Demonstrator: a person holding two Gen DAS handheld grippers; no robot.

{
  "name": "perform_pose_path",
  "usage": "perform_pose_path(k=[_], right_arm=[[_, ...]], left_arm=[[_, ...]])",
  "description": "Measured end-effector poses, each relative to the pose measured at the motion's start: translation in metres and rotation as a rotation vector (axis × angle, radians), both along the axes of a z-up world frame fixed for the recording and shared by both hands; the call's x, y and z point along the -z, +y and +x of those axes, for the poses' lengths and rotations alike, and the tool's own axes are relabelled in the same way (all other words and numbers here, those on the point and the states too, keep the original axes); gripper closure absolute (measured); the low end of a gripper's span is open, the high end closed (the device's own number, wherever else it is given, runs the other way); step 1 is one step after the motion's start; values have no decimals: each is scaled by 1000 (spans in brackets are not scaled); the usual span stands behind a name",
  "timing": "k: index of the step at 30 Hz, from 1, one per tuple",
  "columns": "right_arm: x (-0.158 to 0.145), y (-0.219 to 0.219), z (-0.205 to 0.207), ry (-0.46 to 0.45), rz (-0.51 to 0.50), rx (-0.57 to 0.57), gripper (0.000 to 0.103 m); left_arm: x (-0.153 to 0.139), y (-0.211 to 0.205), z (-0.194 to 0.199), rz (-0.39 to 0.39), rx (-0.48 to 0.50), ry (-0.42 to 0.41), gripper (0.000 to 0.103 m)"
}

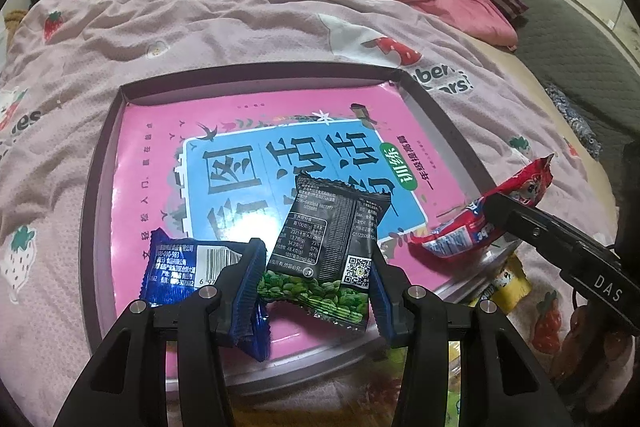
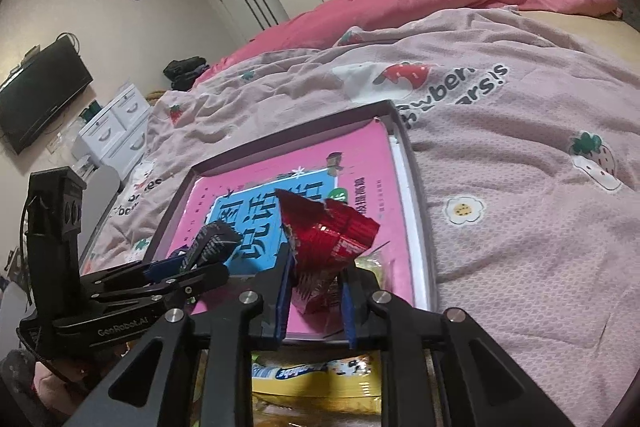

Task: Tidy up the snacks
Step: 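Carry the black pack into the tray with the left tool while the right tool carries the red pack there, then open the left tool to release the black pack while the right tool releases the red pack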

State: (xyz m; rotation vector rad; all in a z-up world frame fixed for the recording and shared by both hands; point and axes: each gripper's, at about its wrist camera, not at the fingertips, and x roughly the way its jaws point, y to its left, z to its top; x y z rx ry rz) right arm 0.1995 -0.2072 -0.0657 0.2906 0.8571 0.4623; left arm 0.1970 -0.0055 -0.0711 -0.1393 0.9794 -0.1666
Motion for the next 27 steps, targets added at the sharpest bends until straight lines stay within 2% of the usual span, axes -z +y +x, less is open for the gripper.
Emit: perform_pose_path(k=[9, 17, 27], right_arm=[[1, -10, 3, 6, -11, 58, 67], [2, -20, 6, 13, -7, 103, 61], [-1, -28, 6, -6, -54, 156, 56]], left_arm=[[2, 0, 4, 7, -11, 1, 52], [2, 1, 5, -2, -7, 3, 51], [0, 3, 3, -19, -14, 11, 51]])
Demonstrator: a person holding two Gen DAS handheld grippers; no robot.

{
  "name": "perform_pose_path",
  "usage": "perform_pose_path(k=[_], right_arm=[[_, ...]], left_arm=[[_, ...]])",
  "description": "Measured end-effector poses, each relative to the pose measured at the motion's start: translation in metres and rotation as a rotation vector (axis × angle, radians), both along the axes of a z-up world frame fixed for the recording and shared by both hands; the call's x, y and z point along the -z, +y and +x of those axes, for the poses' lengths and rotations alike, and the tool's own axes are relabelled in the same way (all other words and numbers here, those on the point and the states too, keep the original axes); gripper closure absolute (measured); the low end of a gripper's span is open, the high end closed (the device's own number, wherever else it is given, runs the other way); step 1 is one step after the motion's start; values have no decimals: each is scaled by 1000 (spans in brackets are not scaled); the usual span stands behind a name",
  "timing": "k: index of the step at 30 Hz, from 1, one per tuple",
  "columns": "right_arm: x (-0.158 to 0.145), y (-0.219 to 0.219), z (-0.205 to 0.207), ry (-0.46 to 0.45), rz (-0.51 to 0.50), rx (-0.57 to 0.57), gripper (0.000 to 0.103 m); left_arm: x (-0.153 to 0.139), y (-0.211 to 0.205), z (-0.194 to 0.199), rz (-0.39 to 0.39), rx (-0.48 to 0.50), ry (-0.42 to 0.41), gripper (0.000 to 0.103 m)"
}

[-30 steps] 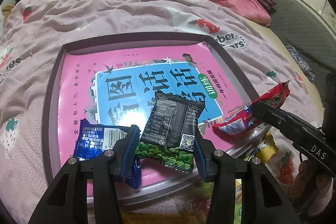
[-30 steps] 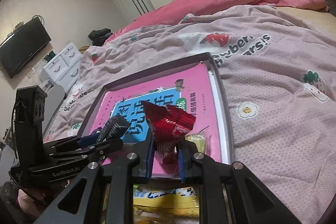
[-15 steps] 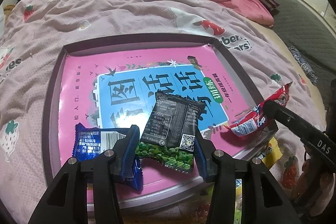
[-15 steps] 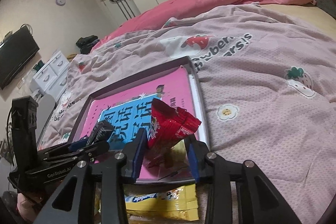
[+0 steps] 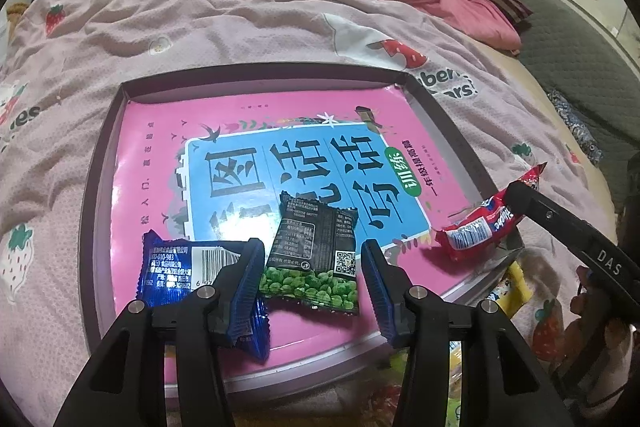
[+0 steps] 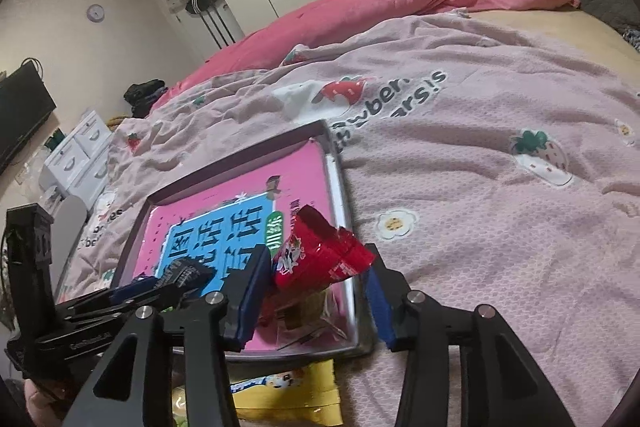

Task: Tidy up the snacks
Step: 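Open the left tool to release the black pack while the right tool releases the red pack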

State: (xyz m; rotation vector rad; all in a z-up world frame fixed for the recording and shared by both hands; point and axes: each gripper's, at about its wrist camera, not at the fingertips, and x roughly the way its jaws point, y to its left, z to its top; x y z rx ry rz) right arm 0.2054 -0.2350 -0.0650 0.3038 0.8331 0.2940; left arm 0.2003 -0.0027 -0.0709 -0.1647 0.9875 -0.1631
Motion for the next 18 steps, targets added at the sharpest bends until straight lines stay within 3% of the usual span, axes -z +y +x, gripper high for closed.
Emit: perform_pose_path(k=[18], right_arm=[[-14, 6, -8, -63, 2, -35, 51]], left_arm=[[-20, 1, -13, -24, 6, -28, 45]])
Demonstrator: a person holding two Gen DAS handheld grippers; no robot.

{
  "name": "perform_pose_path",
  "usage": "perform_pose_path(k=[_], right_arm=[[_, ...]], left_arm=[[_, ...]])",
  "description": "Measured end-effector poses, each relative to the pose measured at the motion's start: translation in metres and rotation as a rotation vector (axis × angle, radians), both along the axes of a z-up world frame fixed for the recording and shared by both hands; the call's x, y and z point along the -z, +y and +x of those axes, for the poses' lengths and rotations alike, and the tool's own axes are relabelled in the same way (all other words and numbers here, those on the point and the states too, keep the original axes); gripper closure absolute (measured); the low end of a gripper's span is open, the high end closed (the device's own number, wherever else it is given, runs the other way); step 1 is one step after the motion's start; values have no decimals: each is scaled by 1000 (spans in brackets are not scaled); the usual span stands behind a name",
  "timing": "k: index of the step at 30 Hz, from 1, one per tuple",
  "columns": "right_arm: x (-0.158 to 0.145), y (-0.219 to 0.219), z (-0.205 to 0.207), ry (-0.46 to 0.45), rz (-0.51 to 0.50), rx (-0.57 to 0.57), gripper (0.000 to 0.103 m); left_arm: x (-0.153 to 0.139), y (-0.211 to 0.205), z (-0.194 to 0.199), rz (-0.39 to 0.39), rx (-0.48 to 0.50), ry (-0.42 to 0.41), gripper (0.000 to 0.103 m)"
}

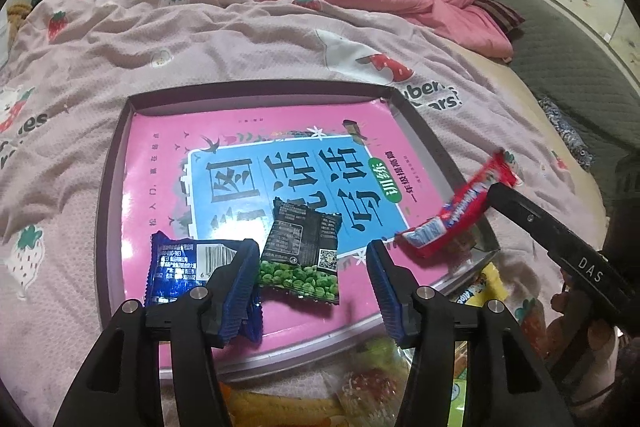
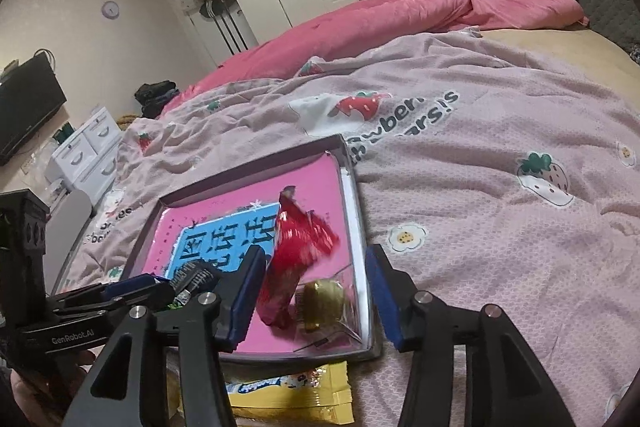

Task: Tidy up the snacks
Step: 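Open the left tool to release the black pack while the right tool releases the red pack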

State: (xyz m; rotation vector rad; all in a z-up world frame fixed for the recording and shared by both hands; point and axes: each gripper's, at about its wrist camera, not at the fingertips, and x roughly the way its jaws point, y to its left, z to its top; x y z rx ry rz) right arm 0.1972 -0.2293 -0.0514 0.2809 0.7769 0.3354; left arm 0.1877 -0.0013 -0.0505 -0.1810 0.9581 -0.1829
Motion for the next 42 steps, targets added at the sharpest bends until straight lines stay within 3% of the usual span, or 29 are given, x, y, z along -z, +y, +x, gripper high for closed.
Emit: perform_pose_path(k=[17, 20, 32, 42], right_arm=[[-12, 6, -7, -46, -25, -29, 46], [-16, 7, -10, -67, -27, -40, 46], [-27, 21, -22, -124, -48, -107, 42], [-24, 37, -32, -115, -68, -187, 40]], left_arm=[[-19, 6, -10, 4, -17, -36, 39], [-23, 8, -12, 2, -23, -44, 33], [-40, 20, -21, -5, -47, -79, 30], [-43, 25, -27, 0, -54, -75, 30]])
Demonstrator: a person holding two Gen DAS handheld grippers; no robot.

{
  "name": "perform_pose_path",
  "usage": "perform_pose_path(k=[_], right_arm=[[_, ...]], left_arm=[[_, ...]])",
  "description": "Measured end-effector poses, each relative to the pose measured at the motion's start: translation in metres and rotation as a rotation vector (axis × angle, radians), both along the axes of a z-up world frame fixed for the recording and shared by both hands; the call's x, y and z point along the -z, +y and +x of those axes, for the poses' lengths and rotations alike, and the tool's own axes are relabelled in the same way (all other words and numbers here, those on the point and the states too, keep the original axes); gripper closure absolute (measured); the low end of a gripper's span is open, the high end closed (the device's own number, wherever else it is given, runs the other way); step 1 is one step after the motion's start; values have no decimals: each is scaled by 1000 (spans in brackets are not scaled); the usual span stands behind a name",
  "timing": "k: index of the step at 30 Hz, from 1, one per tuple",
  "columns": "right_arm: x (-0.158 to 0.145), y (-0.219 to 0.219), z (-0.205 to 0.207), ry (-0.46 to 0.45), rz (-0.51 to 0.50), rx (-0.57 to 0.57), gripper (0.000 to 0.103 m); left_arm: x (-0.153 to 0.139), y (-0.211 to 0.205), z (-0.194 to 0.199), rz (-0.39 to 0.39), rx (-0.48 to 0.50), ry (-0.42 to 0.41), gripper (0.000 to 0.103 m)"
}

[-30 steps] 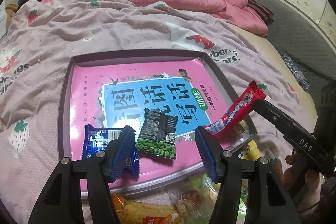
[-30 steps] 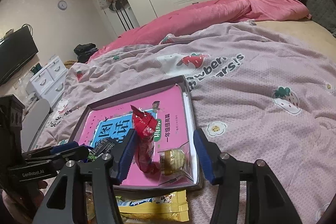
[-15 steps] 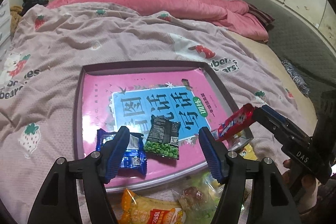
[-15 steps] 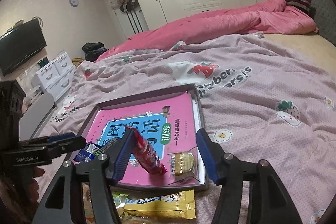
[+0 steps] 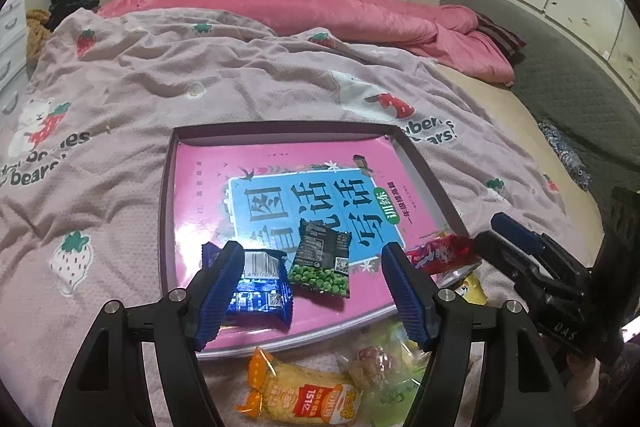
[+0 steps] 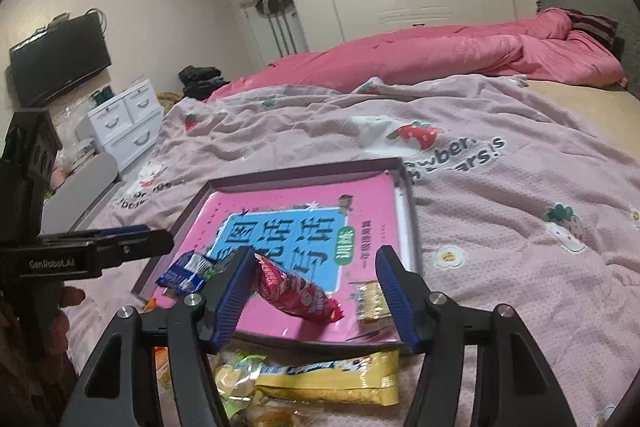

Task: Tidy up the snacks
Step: 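Open the left tool to release the black pack while the right tool releases the red pack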

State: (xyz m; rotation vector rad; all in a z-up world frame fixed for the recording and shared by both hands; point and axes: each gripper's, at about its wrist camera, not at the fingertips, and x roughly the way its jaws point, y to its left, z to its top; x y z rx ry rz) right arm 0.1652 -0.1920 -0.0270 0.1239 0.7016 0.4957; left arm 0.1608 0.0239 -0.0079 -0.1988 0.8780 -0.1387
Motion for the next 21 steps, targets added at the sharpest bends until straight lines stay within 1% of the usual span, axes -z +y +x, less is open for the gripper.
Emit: perform_pose_path(k=[6, 10, 17, 21], right_arm=[[15, 25, -4, 39, -64, -75, 40], [24, 34, -6, 51, -93, -101, 40], [35, 46, -6, 86, -96, -157, 40], [26, 47, -13, 58, -75, -175, 40]], left_arm=[[0, 1, -3, 6, -5, 1, 30], [0, 2, -4, 10, -5, 5, 30], [-1, 6, -6, 9, -11, 3, 30], [-5, 9, -9, 8, -15, -6, 30]])
